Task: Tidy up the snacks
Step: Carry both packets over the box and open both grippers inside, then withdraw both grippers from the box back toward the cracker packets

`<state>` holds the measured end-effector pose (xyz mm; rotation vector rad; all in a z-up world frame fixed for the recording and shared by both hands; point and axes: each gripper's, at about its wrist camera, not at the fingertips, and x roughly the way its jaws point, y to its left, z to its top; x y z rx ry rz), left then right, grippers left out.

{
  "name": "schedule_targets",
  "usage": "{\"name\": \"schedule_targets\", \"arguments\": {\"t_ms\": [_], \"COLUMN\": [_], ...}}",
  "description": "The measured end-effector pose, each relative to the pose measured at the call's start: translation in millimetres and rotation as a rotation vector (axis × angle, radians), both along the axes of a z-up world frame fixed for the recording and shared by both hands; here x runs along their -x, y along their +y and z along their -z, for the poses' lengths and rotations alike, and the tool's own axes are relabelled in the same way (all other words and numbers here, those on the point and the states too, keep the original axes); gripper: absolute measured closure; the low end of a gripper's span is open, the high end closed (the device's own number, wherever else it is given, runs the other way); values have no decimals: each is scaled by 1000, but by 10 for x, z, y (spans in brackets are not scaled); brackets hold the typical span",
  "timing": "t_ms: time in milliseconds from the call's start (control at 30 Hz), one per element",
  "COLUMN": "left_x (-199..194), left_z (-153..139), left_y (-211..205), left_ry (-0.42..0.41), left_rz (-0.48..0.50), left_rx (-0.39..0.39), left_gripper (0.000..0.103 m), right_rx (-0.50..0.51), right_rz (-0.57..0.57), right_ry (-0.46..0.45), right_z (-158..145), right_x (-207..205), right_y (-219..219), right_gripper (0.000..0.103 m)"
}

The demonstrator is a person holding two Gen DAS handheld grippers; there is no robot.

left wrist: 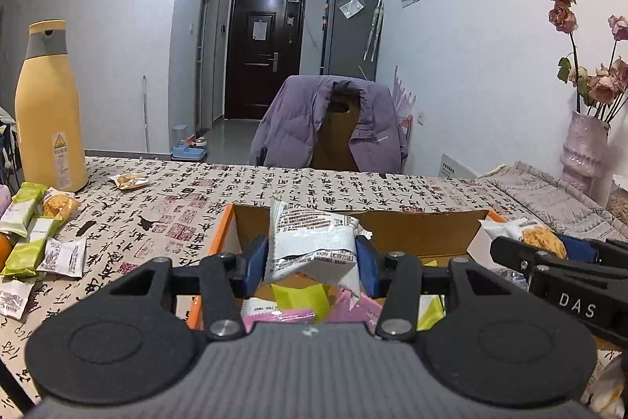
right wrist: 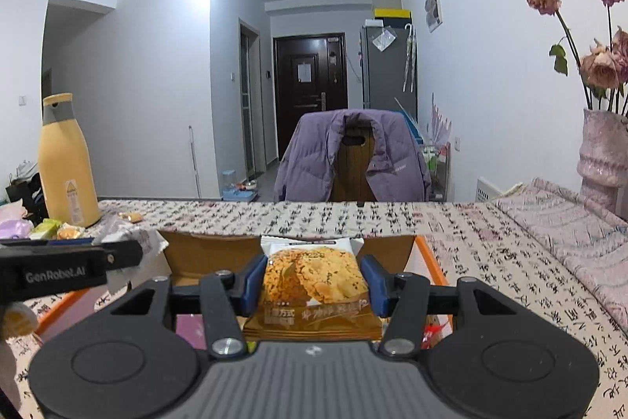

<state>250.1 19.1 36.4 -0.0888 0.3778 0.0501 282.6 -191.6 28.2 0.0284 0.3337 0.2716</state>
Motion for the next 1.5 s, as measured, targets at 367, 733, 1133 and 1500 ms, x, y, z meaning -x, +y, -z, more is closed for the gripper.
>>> {"name": "schedule_targets", "arguments": {"t_ms": [367, 733, 1133, 1500], "left_x": [-7, 41, 37, 66], "left_z": [106, 110, 93, 75], "left_y": [-63, -43, 8, -4], "left_ry": [14, -26, -21, -35], "left_rz": [11, -46, -68, -62], "left_rx": [-23, -20, -1, -5], "left_gripper": [52, 0, 0, 0], "right_rx": [19, 21, 1, 1], "right_rz": [-3, 14, 23, 33], "right_ry": [17, 17, 36, 40], "right_z": [78, 89, 99, 106], "right_x": [10, 16, 16, -4], "right_y": [14, 11, -31, -44], "right_gripper": [51, 4, 0, 0]}}
